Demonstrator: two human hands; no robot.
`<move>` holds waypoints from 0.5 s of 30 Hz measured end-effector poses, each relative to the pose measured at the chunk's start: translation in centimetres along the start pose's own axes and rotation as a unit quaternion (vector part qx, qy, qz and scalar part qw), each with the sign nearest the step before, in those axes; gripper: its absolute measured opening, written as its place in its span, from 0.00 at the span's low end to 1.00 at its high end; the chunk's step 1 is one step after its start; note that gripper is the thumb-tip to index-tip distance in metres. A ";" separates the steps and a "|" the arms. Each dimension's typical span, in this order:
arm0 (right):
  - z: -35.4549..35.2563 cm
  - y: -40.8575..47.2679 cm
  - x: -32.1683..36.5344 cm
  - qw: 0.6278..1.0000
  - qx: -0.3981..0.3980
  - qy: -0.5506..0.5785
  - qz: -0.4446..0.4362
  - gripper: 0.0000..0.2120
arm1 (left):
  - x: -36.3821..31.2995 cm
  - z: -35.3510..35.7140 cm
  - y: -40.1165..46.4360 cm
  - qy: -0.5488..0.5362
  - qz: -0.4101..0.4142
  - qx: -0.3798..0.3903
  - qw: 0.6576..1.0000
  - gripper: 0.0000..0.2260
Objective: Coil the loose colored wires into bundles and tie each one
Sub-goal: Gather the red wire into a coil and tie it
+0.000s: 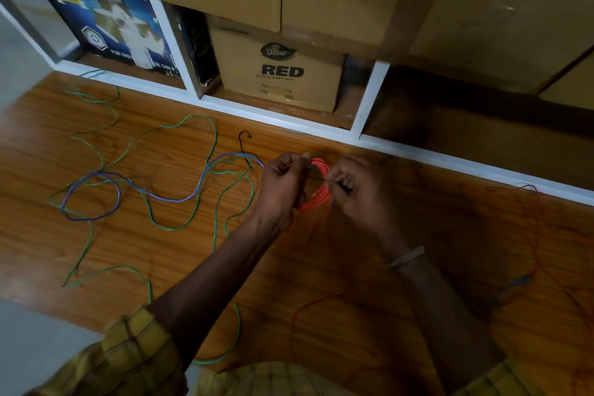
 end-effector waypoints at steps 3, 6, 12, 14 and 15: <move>0.3 -1.2 1.9 0.997 -0.036 -0.063 -0.038 0.05 | -0.1 0.3 -0.2 -0.019 -0.020 -0.009 1.000 0.14; 0.9 -2.1 2.2 0.987 -0.070 -0.133 -0.063 0.03 | -0.3 0.4 -0.4 -0.041 -0.042 -0.019 0.998 0.12; 0.6 -3.0 3.1 0.968 -0.131 -0.183 -0.109 0.07 | -0.5 0.8 -0.8 -0.058 -0.098 -0.006 0.994 0.08; 0.3 -3.0 3.5 0.965 -0.136 -0.186 -0.125 0.06 | -0.5 1.0 -0.8 -0.062 -0.121 0.005 0.991 0.08; 0.2 -2.9 3.6 0.965 -0.132 -0.186 -0.133 0.06 | -0.5 1.1 -0.8 -0.065 -0.127 0.012 0.990 0.09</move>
Point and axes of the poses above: each hand's wrist, its own y-axis towards the middle knuckle, its own z-axis out of the palm, x = y × z, the point moved 6 cm from there along y, towards the middle knuckle, and after that the axes turned 2 degrees about -z, right-handed, at the moved point
